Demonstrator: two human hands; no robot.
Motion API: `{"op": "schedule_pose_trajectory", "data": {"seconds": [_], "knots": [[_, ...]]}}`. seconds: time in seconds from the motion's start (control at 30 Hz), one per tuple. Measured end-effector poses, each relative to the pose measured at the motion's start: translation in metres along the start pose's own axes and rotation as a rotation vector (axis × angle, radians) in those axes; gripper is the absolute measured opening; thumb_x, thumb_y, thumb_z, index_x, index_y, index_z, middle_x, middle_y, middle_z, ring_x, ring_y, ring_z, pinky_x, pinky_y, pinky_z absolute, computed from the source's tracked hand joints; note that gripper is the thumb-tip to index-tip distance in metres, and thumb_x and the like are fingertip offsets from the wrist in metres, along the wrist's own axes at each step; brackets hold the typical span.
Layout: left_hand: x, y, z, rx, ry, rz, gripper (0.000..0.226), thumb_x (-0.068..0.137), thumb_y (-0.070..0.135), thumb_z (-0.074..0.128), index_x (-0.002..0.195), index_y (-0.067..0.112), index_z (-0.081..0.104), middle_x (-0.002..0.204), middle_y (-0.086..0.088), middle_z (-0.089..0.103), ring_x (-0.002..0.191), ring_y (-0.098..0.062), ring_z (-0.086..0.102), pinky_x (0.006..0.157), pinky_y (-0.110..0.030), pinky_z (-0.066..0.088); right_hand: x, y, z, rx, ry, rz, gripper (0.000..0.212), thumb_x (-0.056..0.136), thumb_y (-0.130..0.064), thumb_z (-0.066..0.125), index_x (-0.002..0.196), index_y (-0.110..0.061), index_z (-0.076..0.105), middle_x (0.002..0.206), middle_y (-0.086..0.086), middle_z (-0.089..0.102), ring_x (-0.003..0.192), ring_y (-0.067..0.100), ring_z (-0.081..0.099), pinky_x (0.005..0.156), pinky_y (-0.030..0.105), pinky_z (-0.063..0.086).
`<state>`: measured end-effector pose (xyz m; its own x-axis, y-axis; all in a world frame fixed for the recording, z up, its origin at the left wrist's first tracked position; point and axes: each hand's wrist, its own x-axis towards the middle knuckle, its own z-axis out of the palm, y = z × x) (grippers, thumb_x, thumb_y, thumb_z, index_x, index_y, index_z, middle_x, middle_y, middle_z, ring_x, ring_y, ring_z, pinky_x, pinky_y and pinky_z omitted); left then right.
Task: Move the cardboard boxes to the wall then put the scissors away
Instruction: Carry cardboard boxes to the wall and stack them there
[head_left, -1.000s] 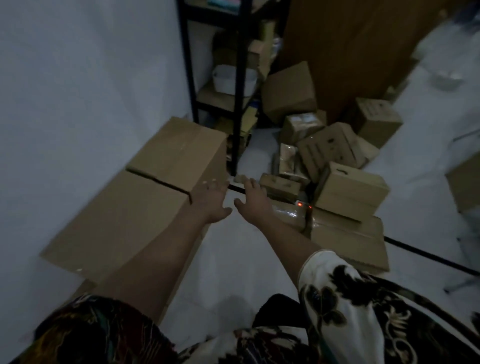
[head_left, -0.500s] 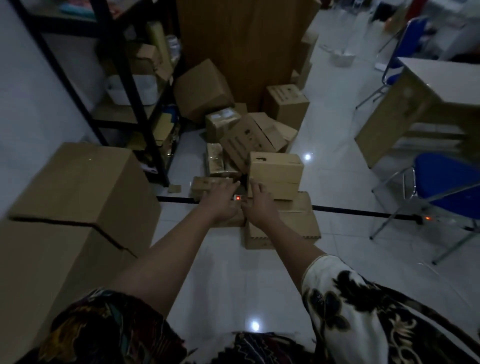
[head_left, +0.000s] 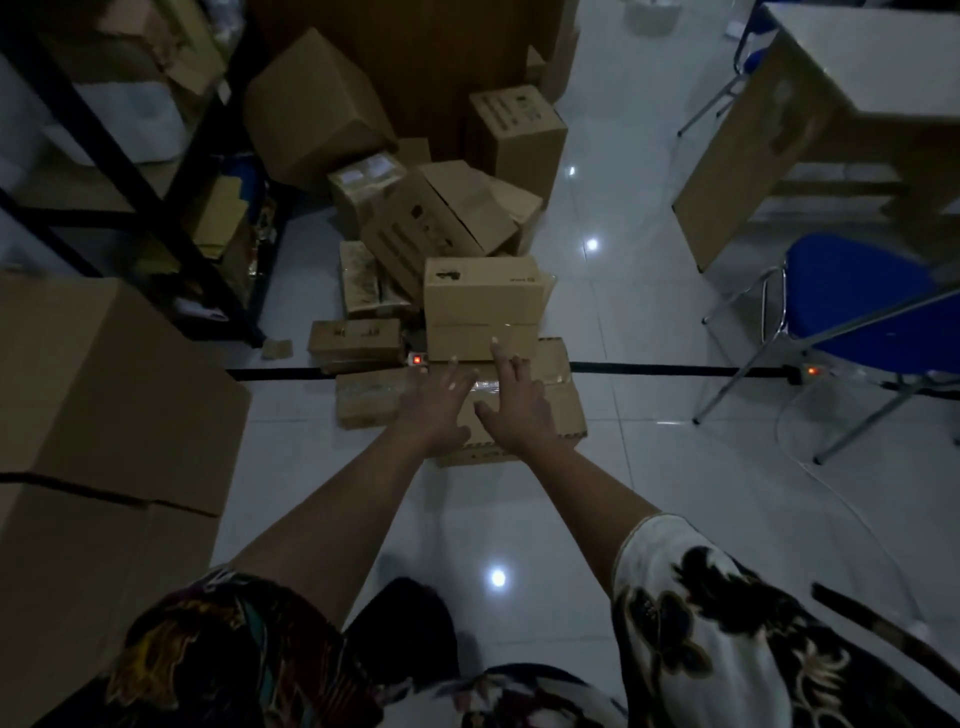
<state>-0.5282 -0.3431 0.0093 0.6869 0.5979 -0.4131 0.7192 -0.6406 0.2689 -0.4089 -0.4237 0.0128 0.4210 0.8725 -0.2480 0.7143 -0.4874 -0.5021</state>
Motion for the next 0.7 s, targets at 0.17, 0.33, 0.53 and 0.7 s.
{"op": "schedule_pose_trajectory", "data": {"seconds": [0.17,0.33,0.53,0.7], "knots": [[0.05,0.008,0.009,-0.011,-0.047,-0.015,0.083,0.09,0.033,0.061,0.154,0.027,0.009,0.163,-0.003,-0.007,0.147,-0.038,0.003,0.114,-0.052,0.025,0.038,0.03,0.005,0.001,-0.066,0.067,0.086,0.093,-0.034,0.057,0.156,-0.032,-0.002,0.162,0.012,0.01,0.136,0.041,0.033,0.099,0.048,0.042],[0.114,0.001,0.022,0.0,-0.116,-0.059,0.081,0.093,0.037,0.057,0.155,0.027,0.006,0.162,-0.005,-0.008,0.147,-0.036,0.006,0.116,-0.047,0.017,0.088,0.063,0.013,0.025,-0.106,0.142,0.083,0.094,-0.035,0.055,0.156,-0.032,-0.001,0.162,0.011,0.01,0.136,0.041,0.032,0.101,0.049,0.038],[0.188,-0.009,0.033,-0.02,-0.215,-0.085,0.082,0.093,0.036,0.057,0.155,0.024,0.005,0.162,-0.007,-0.009,0.145,-0.042,0.012,0.114,-0.048,0.024,0.149,0.108,0.015,0.014,-0.187,0.239,0.081,0.095,-0.037,0.054,0.155,-0.032,0.0,0.162,0.008,0.014,0.136,0.04,0.031,0.102,0.049,0.036],[0.254,-0.02,0.048,-0.097,-0.2,-0.074,0.081,0.093,0.033,0.057,0.155,0.02,0.007,0.162,-0.011,-0.002,0.146,-0.038,0.014,0.116,-0.047,0.022,0.203,0.148,0.027,0.018,-0.227,0.268,0.08,0.096,-0.038,0.052,0.156,-0.03,0.0,0.162,0.009,0.013,0.137,0.04,0.03,0.104,0.05,0.035]]}}
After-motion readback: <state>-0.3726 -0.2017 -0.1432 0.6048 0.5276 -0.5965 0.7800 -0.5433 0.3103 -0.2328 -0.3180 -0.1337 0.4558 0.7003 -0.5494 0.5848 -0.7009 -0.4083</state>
